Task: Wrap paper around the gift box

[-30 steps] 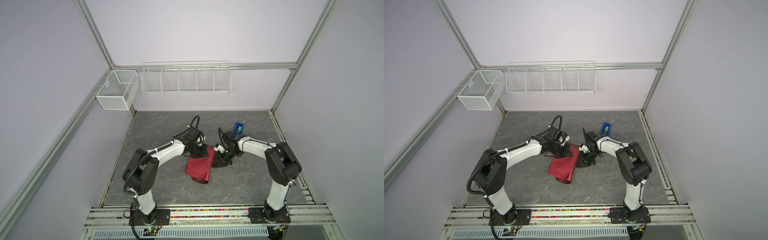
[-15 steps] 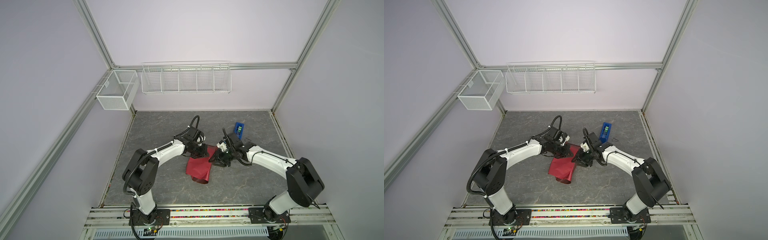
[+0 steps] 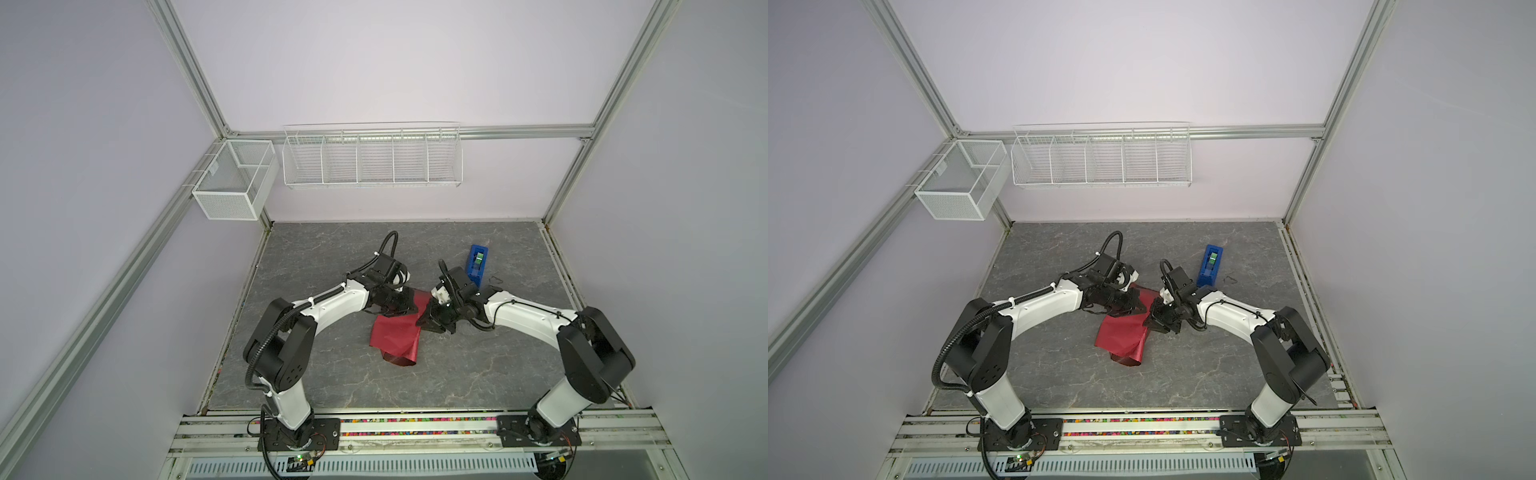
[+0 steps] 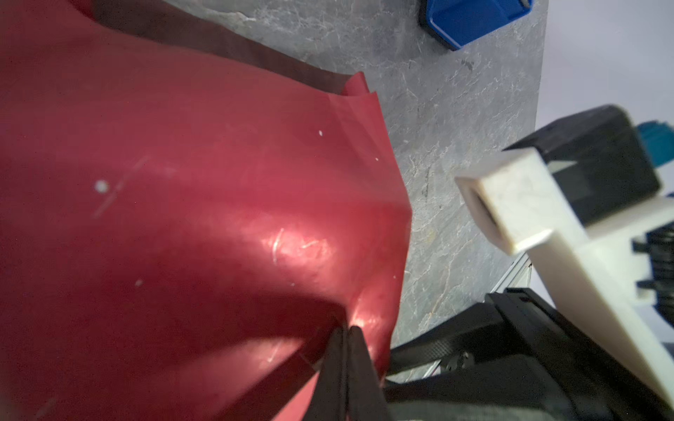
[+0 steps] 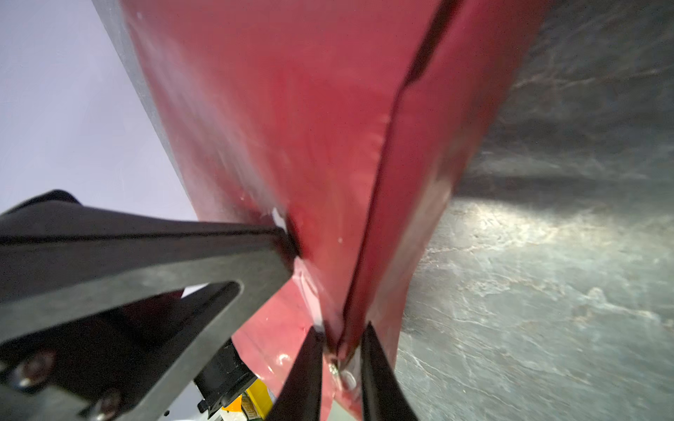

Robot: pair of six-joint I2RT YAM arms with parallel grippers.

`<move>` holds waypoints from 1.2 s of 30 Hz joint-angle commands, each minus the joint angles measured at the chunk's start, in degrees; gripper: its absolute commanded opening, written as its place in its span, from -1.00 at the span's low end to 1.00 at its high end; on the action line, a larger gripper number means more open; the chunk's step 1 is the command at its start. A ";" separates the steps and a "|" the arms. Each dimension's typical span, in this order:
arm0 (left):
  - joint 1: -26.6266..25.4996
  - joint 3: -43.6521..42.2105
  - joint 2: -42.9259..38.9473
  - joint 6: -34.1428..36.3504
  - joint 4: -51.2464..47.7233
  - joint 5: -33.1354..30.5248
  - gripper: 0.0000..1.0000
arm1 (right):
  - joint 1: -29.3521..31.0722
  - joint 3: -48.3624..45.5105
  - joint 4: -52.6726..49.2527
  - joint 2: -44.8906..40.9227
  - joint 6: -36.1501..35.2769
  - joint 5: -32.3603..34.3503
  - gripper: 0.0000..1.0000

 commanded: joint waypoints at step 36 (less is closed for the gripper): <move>17.26 -0.35 -6.97 9.60 -14.24 3.75 0.19 | -6.62 14.88 -22.18 2.70 -25.05 4.51 0.46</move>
